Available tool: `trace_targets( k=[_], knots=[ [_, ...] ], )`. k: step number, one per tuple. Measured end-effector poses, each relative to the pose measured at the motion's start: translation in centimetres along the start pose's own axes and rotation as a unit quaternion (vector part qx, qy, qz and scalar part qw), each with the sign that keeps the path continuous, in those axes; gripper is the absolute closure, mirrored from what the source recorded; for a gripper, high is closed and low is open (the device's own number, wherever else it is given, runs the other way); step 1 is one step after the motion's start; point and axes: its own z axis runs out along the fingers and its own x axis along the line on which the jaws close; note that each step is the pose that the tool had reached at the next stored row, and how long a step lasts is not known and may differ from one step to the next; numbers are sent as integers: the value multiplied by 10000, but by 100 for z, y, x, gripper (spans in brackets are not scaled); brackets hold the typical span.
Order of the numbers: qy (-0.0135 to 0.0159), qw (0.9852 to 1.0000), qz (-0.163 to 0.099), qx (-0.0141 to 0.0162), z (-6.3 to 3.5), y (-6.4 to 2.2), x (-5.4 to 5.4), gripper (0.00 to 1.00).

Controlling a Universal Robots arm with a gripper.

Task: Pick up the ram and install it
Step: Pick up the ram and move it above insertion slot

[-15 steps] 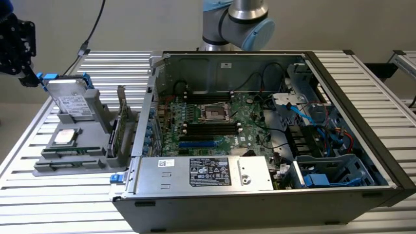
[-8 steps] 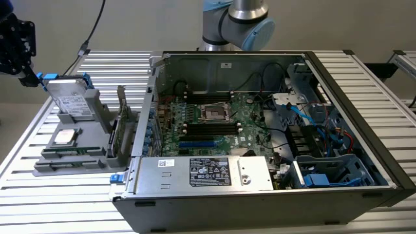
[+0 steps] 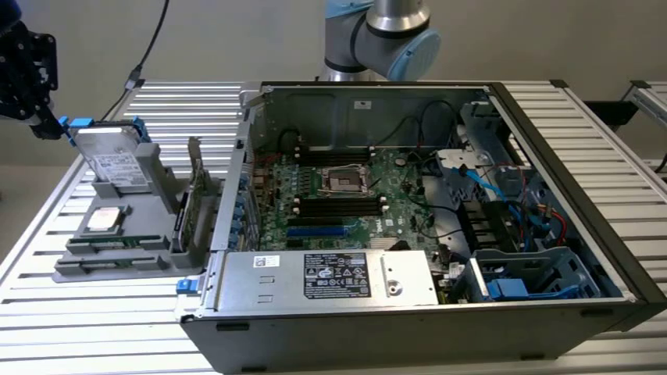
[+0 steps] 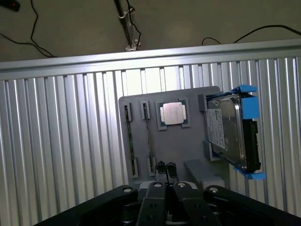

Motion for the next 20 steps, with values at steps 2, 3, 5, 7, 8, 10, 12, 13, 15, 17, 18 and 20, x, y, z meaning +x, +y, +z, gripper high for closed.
trace_targets(
  k=[2, 3, 5, 7, 8, 10, 12, 13, 15, 17, 18, 20],
  knots=[
    [0, 10000, 0, 0, 0, 0, 0, 88],
    [0, 10000, 0, 0, 0, 0, 0, 82],
    [0, 10000, 0, 0, 0, 0, 0, 76],
    [0, 10000, 0, 0, 0, 0, 0, 69],
    [0, 10000, 0, 0, 0, 0, 0, 69],
    [0, 10000, 0, 0, 0, 0, 0, 69],
    [0, 10000, 0, 0, 0, 0, 0, 69],
    [0, 10000, 0, 0, 0, 0, 0, 69],
    [0, 10000, 0, 0, 0, 0, 0, 67],
    [0, 10000, 0, 0, 0, 0, 0, 67],
    [1, 10000, 0, -1, 2, 0, 0, 61],
    [0, 10000, 0, 0, 32, -1, 1, 61]
  ],
)
